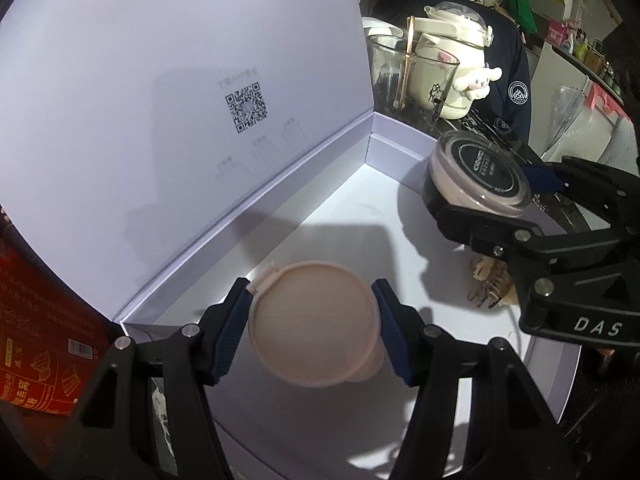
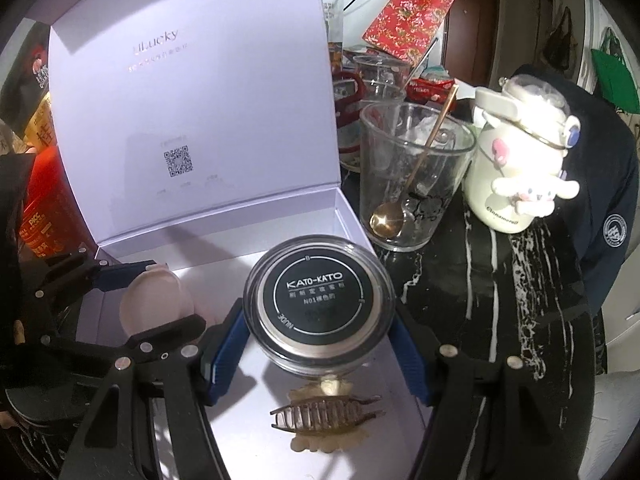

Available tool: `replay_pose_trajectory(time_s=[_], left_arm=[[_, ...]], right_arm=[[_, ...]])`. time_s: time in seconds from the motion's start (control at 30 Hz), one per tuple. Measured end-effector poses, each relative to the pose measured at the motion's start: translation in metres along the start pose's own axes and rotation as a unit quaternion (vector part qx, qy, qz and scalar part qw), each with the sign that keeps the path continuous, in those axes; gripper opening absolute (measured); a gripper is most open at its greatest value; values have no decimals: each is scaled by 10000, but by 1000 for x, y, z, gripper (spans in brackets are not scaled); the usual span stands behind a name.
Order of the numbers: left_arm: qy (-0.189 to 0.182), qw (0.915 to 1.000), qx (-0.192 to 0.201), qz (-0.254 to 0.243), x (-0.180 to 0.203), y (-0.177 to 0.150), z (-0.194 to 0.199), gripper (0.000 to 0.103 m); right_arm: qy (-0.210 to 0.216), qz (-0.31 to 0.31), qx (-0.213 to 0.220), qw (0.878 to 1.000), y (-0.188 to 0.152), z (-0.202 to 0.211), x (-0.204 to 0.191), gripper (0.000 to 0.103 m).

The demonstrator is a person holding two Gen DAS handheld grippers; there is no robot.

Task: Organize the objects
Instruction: 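Move both held items over the inside of the gift box, then lower the jar and the white compact into the box and open both grippers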

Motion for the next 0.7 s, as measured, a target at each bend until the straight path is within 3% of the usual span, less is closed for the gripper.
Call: replay_pose_trajectory(time_s=[0.17, 0.7], left_arm=[[12, 10000, -3, -12, 1, 0, 0, 60], [-80, 9999, -84, 10, 0, -4, -3, 60]], right_arm=[[189, 17, -152, 9997, -1, -12, -6, 69], [163, 79, -569, 9982, -9, -28, -8, 69]])
Point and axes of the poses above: each gripper's, at about its wrist camera, not at the fingertips, and z roughly against the way its jaws point, x to its right, y to its top, the point moved 9 cm from there along -z, roughly the way its jaws point, and after that the axes turned 5 degrees about -x, right-handed, at the moved point
